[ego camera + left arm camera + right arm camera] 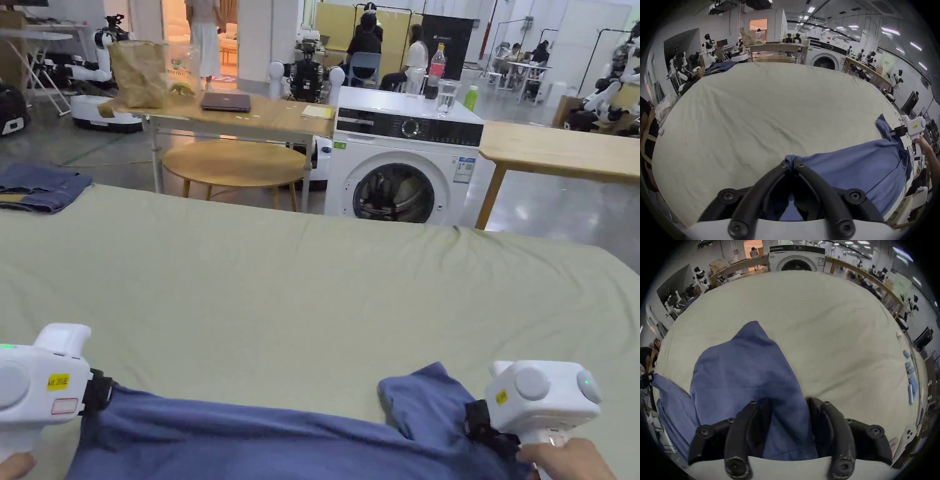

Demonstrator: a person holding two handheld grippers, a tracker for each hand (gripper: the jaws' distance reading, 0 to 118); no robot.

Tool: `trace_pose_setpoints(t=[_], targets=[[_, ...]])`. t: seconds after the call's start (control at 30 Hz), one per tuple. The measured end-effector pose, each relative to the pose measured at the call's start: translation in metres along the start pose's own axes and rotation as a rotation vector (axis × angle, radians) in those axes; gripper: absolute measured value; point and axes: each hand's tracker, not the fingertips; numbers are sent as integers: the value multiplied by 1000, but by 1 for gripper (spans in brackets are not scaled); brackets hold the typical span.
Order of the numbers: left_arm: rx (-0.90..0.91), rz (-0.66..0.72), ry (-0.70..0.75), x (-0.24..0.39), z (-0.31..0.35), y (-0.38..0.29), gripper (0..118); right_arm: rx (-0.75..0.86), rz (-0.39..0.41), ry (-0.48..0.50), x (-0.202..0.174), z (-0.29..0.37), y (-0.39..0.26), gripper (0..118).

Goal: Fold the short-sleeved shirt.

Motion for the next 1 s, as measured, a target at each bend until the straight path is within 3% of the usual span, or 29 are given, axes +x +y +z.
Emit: trace_pose_setpoints(t=[0.03,0.07,0.3,0.73,1.0], targets=[[1,0,0,0,1,0,0,3,13,-4,-2,1,0,14],[2,-1,2,2,1,-1,0,20,35,-17,-4,5,-1,0],[11,5,-5,1,13,-4,0,144,4,14,2,43,-23,0],[118,23,-42,-10,95,-42,0,412,18,49,5,187,-124,0],[144,47,-82,-21,130,-88,0,435,29,19,13,227,-189,0]])
